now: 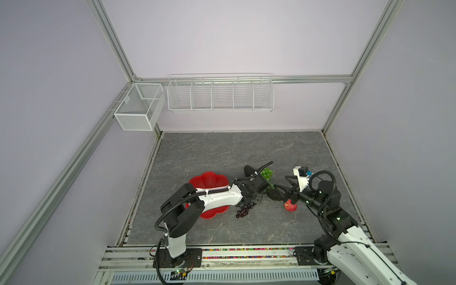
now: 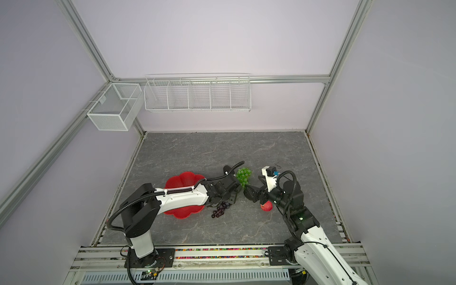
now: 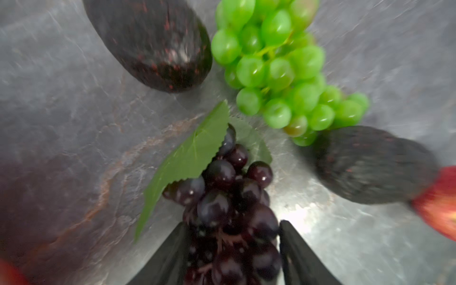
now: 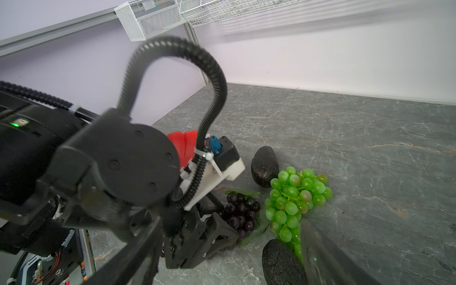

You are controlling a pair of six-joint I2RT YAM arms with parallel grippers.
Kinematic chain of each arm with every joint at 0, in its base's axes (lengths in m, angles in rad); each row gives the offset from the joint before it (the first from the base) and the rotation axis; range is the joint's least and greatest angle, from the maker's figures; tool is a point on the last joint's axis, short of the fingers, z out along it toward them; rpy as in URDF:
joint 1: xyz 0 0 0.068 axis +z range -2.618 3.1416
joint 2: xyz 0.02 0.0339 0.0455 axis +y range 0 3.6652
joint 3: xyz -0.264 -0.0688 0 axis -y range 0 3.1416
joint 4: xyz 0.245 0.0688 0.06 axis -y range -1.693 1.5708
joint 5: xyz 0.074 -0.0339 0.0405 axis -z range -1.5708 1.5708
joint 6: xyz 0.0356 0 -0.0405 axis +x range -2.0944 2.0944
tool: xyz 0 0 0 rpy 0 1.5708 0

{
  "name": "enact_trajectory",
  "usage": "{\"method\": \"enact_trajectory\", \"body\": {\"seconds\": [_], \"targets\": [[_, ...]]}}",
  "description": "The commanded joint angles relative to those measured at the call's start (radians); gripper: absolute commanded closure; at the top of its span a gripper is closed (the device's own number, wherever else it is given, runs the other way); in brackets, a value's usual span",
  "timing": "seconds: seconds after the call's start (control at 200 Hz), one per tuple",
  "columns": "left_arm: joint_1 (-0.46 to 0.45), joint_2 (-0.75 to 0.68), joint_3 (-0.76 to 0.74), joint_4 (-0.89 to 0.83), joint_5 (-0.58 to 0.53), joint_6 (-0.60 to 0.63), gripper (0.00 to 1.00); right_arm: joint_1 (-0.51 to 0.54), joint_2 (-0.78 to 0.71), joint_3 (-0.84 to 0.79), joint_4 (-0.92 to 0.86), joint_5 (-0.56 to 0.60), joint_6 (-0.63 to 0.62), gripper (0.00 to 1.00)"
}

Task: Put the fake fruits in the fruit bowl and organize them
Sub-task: 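Lower the left gripper and close it on the purple grapes' stem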

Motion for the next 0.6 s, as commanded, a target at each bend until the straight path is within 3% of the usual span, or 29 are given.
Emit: {"method": "enact_trajectory", "body": {"seconds": [0.0, 0.2, 0.34, 0.595], "targets": [[-0.003, 0.036, 0.037, -0.020, 0.000, -0.014, 0.41, 0.008, 0.000, -0.013, 0.009, 0.002, -0.006, 0.12], [-0.004, 0.121, 0.096, -0.062, -0.008, -0.003, 0.51, 0.008, -0.002, -0.011, 0.006, 0.004, -0.008, 0.12], [-0.004, 0.111, 0.073, -0.062, -0.019, -0.009, 0.74, 0.008, -0.004, -0.012, 0.007, 0.004, -0.007, 0.12], [-0.004, 0.031, 0.002, 0.015, -0.038, -0.007, 0.85, 0.010, -0.001, -0.011, 0.007, 0.003, -0.008, 0.12]]}}
